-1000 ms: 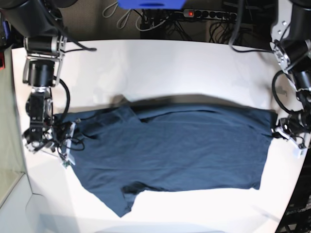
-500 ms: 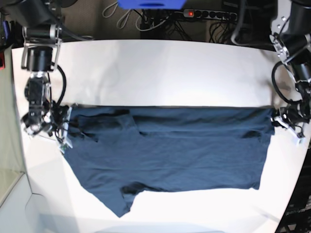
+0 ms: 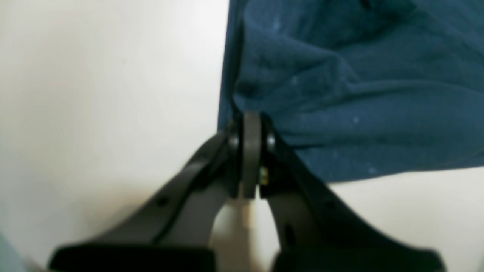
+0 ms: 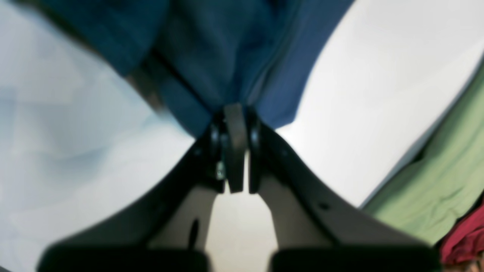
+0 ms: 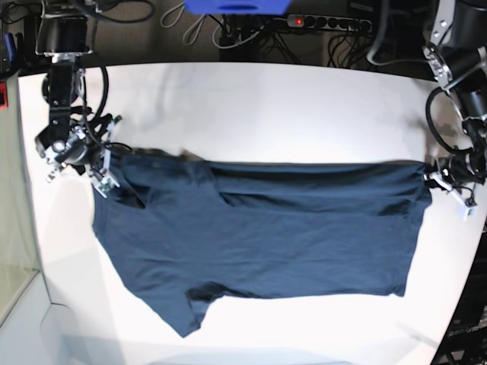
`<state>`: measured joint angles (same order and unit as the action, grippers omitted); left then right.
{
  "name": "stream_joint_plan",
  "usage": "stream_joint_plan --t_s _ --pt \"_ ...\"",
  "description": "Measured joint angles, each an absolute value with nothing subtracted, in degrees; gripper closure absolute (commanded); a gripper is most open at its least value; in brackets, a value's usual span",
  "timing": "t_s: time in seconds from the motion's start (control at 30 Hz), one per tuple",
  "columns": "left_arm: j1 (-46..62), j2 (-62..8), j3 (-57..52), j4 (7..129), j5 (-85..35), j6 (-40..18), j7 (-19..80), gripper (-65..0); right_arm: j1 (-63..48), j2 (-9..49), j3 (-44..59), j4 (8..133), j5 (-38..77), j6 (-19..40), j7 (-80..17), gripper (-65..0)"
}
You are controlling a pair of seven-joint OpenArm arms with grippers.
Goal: Layout the t-shirt on the table in an organized manner, then fold the t-shirt properly
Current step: 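Release the right gripper and reposition it along the shirt side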
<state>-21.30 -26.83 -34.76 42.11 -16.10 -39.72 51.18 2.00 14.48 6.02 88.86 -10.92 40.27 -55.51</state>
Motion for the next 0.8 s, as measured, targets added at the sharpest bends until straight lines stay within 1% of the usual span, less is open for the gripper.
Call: stream_joint_plan --t_s 0.27,0.33,0.5,0.57,0.67,0.8 --pt "-21.3 -26.8 -34.8 42.1 -16.1 -39.7 51.4 -0.3 2.3 15.4 6.2 88.8 -11.1 40.3 -55.1 0.0" --pt "-21.3 -26.8 -34.8 42.1 -16.1 -39.7 51.4 -0.3 2.3 15.4 6.2 88.9 -11.1 40.2 -55.1 -5.4" --pt "-21.3 -26.8 -34.8 42.1 -16.1 -39.7 51.4 -0.3 2.4 15.5 6.2 89.2 -11.1 40.2 -57.4 -24.3" --pt "-21.3 -26.8 -34.7 42.1 -16.1 -39.7 51.4 -0.3 2.5 15.6 6.3 89.3 -11.1 40.2 -58.2 -30.2" --pt "-21.3 -26.8 -34.7 42.1 -16.0 -39.7 51.4 -0.3 1.8 15.4 7.6 93.4 -10.7 40.3 -58.4 -34.4" --pt "-21.3 -26.8 -34.7 42.1 -15.9 -39.9 51.2 -0.3 0.4 15.0 9.0 99.4 -11.6 40.2 -61.1 -35.0"
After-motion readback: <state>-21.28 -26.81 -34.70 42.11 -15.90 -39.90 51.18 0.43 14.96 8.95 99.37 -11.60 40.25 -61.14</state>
